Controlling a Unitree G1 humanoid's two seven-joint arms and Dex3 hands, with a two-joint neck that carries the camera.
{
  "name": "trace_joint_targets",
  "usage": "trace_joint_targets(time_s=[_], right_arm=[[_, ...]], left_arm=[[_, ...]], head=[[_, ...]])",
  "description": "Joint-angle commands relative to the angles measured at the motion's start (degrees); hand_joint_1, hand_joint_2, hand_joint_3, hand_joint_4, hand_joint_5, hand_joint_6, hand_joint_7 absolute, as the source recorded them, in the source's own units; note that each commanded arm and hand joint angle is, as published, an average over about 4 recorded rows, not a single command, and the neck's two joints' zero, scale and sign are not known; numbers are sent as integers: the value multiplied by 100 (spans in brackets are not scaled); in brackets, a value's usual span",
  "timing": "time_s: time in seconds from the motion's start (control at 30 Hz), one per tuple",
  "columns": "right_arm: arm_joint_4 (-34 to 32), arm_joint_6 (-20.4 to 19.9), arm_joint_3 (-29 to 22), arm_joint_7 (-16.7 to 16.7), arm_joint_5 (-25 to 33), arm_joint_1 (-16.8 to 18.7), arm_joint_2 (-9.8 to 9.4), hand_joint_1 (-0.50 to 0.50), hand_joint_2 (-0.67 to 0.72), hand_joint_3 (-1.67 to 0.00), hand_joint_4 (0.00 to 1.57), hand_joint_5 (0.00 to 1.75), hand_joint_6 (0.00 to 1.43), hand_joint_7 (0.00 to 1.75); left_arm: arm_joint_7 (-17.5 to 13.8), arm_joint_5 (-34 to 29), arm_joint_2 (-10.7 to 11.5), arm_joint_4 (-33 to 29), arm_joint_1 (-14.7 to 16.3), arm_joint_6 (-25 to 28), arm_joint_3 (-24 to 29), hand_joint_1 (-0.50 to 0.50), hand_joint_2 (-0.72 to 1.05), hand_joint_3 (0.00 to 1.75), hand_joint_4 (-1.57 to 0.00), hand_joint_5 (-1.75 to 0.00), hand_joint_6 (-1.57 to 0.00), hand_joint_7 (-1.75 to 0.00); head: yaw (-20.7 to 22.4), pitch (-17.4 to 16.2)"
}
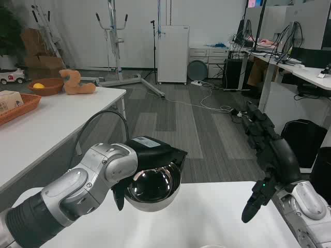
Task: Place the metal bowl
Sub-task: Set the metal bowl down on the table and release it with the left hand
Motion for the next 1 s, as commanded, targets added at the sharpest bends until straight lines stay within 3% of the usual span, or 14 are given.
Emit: trace_joint_targets(time_s=[0.03, 0.7, 1.0], right_arm=[[-111, -21, 76, -6, 68, -64, -67, -43, 47, 0, 0, 0, 0, 0], [-140, -21, 76, -7, 68, -68, -67, -44, 47, 0, 0, 0, 0, 0], [-114, -21, 91, -11, 79, -64, -69, -46, 47, 0, 0, 0, 0, 0]], left_arm=[[-43, 6, 14, -194, 246, 14, 161, -50, 105, 175, -150, -175, -131, -140], [-38, 45, 19, -194, 303, 14, 184, -50, 105, 175, -150, -175, -131, -140], [-43, 226, -111, -145, 872, 6, 233, -50, 105, 175, -150, -175, -131, -140]], head=[[11, -188], [2, -139], [39, -286]])
